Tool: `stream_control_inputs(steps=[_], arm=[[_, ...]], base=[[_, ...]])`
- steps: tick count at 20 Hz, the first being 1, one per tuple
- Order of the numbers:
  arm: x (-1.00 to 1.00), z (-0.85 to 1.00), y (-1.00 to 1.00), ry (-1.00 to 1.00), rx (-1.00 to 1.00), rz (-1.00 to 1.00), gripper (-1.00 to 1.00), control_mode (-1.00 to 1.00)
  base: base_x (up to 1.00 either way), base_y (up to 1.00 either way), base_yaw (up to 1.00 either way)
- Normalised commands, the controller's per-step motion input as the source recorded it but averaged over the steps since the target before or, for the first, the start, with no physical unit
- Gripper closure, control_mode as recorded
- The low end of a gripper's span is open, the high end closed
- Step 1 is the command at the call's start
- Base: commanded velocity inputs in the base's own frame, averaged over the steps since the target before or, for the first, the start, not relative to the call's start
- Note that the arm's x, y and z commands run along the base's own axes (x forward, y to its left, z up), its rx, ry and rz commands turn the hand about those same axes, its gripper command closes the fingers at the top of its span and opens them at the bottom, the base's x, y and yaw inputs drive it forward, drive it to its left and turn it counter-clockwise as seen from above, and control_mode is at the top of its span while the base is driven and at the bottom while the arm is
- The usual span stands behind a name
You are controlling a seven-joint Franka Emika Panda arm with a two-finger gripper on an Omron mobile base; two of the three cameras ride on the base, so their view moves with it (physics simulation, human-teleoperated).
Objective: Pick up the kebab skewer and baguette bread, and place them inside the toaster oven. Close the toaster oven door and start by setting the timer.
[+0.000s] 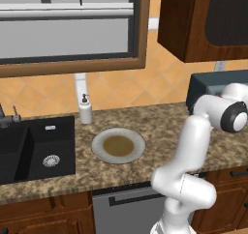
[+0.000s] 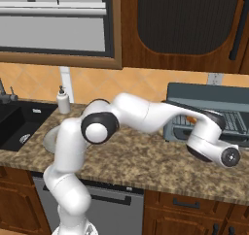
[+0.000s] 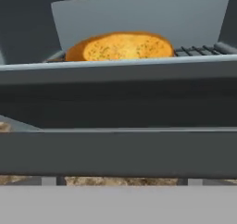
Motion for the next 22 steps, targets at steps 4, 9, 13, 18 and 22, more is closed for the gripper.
stream_control_inputs(steps=[4, 9, 13, 18, 22], arm=[[0.50, 0.14, 0.27, -0.03, 0.00, 0.00, -1.00, -1.00], [0.47, 0.14, 0.23, -0.04, 0.00, 0.00, -1.00, -1.00], [0.50, 0.12, 0.20, -0.02, 0.00, 0.00, -1.00, -1.00], [0.50, 0.08, 0.20, -0.02, 0.00, 0.00, -1.00, -1.00], [0.47, 0.01, 0.18, 0.00, 0.00, 0.00, -1.00, -1.00]], base=[[0.00, 0.00, 0.00], [0.00, 0.00, 0.00], [0.00, 0.00, 0.00], [0.00, 0.00, 0.00], [0.00, 0.00, 0.00]])
